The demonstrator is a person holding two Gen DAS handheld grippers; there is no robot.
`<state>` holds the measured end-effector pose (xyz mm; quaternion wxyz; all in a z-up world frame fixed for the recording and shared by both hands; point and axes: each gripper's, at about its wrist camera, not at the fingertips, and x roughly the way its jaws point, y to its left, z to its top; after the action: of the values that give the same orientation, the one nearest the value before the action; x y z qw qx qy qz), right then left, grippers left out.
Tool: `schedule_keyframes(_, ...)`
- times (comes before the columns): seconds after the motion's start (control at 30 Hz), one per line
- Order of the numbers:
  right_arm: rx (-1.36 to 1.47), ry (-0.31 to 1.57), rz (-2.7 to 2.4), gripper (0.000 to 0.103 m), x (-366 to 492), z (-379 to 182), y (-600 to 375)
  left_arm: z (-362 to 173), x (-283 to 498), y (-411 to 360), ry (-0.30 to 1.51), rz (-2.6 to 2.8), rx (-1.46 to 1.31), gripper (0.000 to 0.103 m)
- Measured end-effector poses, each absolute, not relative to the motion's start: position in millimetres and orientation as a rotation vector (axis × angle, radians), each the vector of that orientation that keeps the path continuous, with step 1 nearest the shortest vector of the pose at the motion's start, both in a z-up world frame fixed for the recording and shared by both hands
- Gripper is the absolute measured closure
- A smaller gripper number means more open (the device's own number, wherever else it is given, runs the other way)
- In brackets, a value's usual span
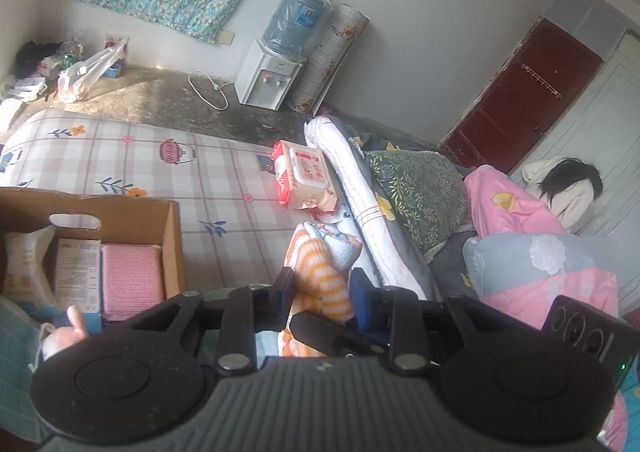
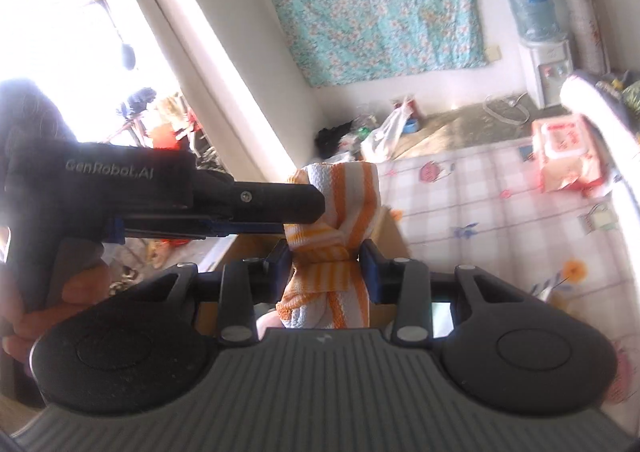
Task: Organize soft objects
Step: 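Carry the orange-striped cloth into the box and open the right tool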
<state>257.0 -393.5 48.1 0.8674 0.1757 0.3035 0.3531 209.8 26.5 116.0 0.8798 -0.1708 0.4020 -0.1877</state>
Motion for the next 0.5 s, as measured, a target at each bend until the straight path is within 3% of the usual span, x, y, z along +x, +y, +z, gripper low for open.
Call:
schedule_keyframes(0.17, 0.536, 0.844, 0.929, 0.067, 241, 27, -332, 100, 161, 98, 0.862, -0.25, -0.403, 0.063)
schedule_keyframes(0.33, 0.514, 1.001, 1.017, 0.068, 220, 6, -250, 78, 124, 170, 0.849, -0.095, -0.478, 0.038)
schedule_keyframes(0.5, 0.491, 1.19, 1.046, 0.067, 224, -29, -180, 64, 94, 220, 0.781, 0.026, -0.544, 0.027)
